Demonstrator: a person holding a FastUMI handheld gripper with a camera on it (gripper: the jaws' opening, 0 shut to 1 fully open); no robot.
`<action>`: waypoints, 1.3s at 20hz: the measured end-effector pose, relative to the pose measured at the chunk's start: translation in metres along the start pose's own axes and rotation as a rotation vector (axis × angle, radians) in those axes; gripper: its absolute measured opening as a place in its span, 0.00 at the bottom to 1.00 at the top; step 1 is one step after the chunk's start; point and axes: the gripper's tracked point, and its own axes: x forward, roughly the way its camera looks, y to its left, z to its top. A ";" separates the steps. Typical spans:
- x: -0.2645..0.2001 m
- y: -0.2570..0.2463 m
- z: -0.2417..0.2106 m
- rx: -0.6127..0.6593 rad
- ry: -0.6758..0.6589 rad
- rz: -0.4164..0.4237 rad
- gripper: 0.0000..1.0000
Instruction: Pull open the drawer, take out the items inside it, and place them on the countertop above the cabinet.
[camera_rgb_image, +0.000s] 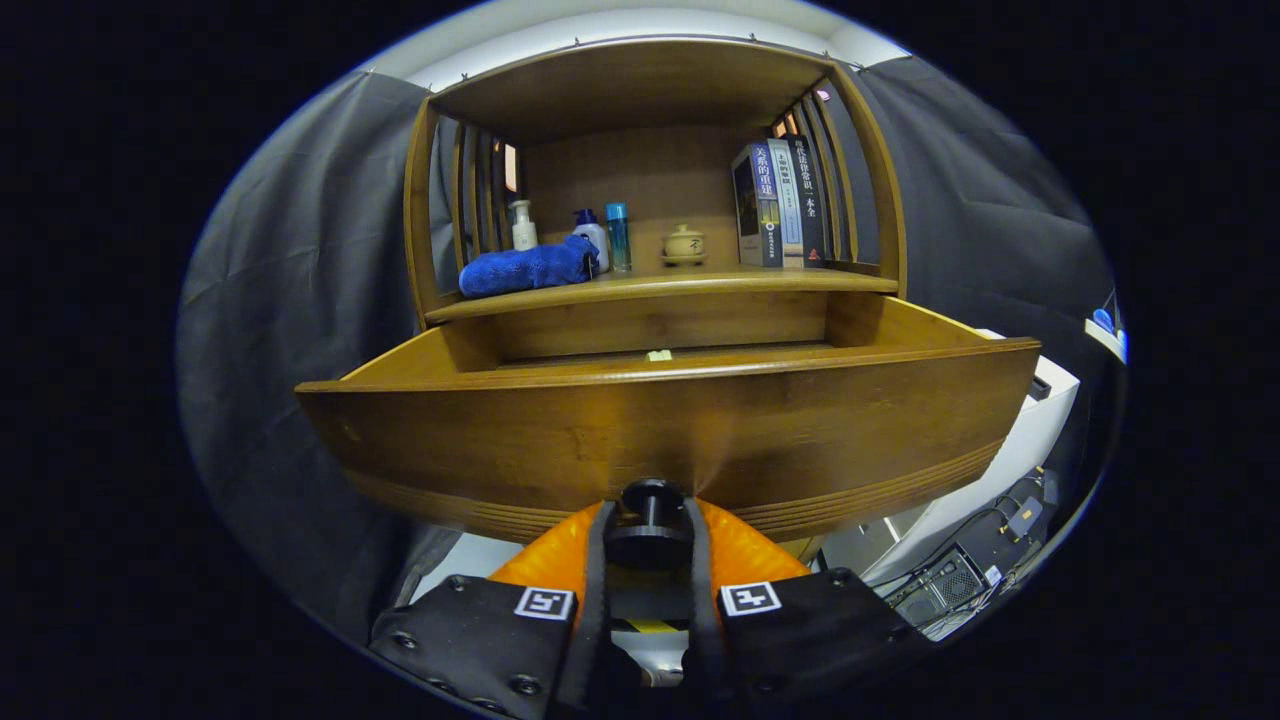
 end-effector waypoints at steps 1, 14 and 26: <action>0.000 0.000 0.001 0.002 -0.001 0.000 0.40; -0.047 0.037 0.085 -0.072 -0.237 0.081 0.82; -0.013 0.050 0.262 -0.179 -0.295 0.110 0.96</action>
